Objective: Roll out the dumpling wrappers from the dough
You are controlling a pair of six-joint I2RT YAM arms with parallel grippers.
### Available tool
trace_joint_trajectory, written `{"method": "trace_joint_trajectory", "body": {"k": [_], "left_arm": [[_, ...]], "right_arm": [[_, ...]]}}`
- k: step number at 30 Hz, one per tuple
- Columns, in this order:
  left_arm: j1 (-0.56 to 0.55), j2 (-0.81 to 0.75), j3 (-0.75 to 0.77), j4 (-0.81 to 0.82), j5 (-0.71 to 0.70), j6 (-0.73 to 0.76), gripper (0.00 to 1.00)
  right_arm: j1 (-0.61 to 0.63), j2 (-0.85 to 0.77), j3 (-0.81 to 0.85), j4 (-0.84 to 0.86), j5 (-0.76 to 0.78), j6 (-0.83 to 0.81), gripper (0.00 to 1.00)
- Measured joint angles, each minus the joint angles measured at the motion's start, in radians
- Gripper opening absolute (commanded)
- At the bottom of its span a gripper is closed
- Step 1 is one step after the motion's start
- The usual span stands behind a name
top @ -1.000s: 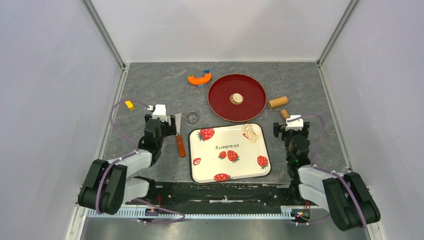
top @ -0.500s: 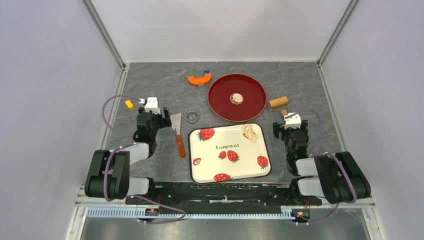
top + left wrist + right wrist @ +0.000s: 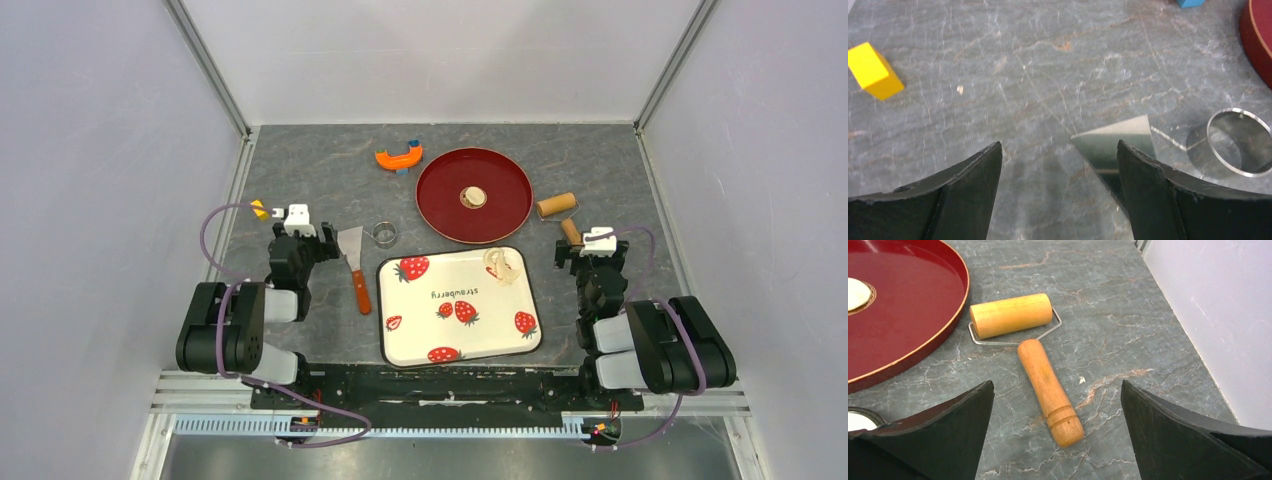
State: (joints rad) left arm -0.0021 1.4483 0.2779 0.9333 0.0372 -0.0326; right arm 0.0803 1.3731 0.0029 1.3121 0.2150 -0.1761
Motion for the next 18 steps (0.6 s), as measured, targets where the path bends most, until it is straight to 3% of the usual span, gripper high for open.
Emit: {"method": "trace_joint_trajectory", "body": {"k": [5, 18], "left_arm": [[0.004, 0.014, -0.097, 0.115, -0.009, -0.007, 0.89], [0.023, 0.024, -0.023, 0.077, -0.009, -0.008, 0.89]], "right_arm": [[0.000, 0.000, 0.000, 0.029, 0.000, 0.001, 0.98], [0.000, 0.001, 0.000, 0.039, 0.000, 0.002, 0.98]]}}
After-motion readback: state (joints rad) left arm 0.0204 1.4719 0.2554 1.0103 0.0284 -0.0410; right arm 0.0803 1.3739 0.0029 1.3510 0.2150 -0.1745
